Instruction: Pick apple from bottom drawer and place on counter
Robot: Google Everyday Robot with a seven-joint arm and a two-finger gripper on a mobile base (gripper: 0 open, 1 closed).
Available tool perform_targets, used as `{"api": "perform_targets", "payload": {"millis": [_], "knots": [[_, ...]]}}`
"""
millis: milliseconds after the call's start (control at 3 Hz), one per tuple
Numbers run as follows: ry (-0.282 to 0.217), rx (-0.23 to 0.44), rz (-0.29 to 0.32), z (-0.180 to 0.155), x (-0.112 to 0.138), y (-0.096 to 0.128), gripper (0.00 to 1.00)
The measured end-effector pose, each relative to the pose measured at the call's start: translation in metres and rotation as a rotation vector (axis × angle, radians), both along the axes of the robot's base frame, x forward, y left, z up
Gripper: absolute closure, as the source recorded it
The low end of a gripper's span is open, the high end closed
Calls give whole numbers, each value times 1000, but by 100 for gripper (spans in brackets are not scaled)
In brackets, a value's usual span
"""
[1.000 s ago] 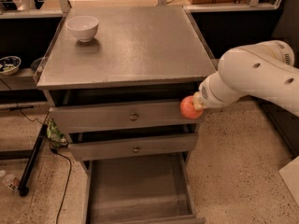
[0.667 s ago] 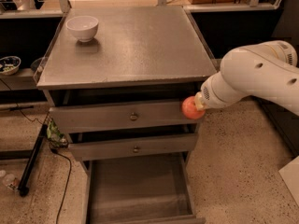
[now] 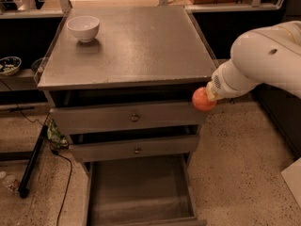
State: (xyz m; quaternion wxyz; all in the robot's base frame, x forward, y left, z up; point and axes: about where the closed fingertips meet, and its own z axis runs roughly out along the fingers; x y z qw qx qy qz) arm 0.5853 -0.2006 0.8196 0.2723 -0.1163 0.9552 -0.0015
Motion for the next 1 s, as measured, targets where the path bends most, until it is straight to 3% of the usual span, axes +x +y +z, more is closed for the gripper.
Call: {"api": "perform_targets", "payload": {"millis": [333, 667, 1000], "knots": [[-31, -23, -29, 28, 7, -18, 100], [-98, -42, -75, 71, 25, -34, 100], [-98, -43, -75, 72, 25, -35, 100]]}}
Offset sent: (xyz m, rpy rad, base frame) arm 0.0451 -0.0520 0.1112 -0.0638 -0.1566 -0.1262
